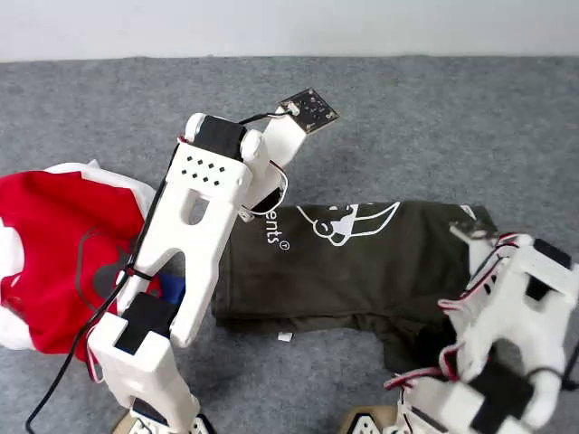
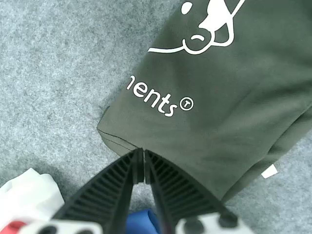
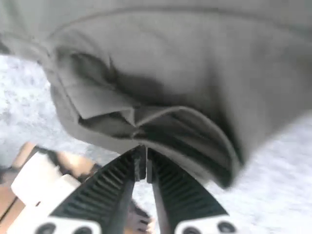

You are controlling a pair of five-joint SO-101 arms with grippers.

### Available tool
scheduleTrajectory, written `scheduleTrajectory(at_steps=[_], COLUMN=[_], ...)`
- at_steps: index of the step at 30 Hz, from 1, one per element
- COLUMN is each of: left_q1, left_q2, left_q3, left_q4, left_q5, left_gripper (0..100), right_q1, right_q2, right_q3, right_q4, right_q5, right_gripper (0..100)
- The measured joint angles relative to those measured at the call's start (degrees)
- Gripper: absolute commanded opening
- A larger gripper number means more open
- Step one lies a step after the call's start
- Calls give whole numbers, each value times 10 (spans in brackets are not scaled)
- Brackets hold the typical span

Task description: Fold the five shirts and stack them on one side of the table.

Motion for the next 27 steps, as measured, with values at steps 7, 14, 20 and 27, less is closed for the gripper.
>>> scheduleTrajectory(at_steps=[7,14,20,27], left_q1=[0,0,0,0], left_q2=[0,0,0,0], left_q3=[0,0,0,0], left_q4=[0,0,0,0], left_q5=[0,0,-15,-16], left_gripper=[14,14,14,14], right_q1=[1,5,5,5], right_q2=[-41,87,124,116], right_q3=[-5,1,1,1], right_q4=[-105,-138,-59,55], right_q5=[4,4,4,25], right_gripper=[9,9,9,9])
